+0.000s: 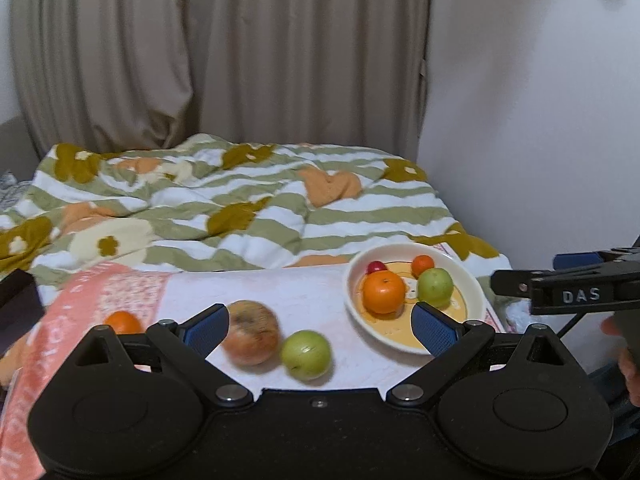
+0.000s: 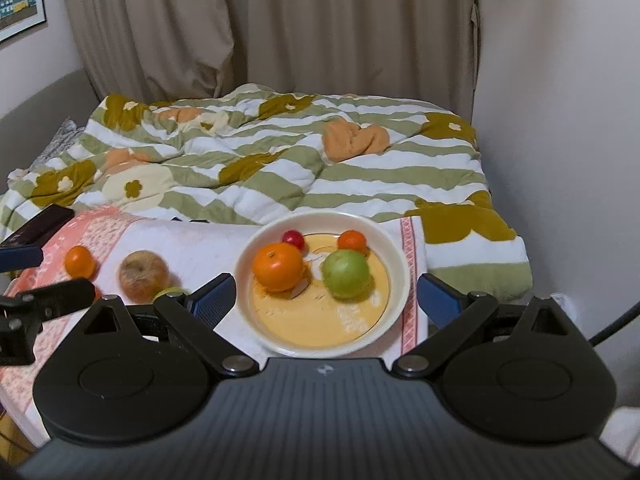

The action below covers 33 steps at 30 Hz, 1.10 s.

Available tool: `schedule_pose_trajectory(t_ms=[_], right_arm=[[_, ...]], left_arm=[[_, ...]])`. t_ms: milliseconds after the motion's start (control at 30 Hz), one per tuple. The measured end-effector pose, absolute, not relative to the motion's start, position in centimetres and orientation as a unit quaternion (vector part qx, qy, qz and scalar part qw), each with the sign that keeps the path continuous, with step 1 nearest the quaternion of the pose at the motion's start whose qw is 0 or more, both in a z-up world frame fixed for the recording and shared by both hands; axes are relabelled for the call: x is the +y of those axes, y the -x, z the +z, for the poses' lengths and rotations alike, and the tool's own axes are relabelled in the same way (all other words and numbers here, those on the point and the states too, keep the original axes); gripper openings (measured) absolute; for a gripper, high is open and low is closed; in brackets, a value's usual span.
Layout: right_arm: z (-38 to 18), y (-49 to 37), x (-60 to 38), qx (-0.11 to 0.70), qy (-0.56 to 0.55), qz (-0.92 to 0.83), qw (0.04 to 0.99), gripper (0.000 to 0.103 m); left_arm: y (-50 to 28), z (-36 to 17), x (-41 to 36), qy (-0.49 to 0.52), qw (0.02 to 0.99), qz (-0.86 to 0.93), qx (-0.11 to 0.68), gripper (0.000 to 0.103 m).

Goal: Organize fruits
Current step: 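Withdraw both tools from the bowl toward the remaining fruits, then grasp the kiwi with the left tool while the right tool grasps a red tomato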

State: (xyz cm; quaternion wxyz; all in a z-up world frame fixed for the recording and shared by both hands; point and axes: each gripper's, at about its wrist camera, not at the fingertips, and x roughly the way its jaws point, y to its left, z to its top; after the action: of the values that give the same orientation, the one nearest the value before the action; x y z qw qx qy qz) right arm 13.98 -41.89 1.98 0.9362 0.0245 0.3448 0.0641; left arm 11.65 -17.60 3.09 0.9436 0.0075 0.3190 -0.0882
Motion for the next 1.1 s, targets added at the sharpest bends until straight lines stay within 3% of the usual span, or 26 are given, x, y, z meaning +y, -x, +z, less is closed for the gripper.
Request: schedule_pose_trajectory(t_ms=[333,633,1100], right_arm=[[1.6,-10.1,-37.6,0.348,-0.022,0.074,0.934,0.103],[-4.5,-8.5,-32.0,0.353,-0.052,0.032,0.934,0.103],[-9.7,-8.6,-26.5,0.356,-0.034,0.013,0.934,0.103]], left_arm=[[-8.5,1.3,-11.8,-0.039,0.945,-0.044,0.322,0.1],[-8.3,-4.0,-7.8,-0.068,0.947,-0.05,0.31,0.1],[-9.2,-9.6,-5.9,-0.067,0.933,-0.108,0.337,0.098]])
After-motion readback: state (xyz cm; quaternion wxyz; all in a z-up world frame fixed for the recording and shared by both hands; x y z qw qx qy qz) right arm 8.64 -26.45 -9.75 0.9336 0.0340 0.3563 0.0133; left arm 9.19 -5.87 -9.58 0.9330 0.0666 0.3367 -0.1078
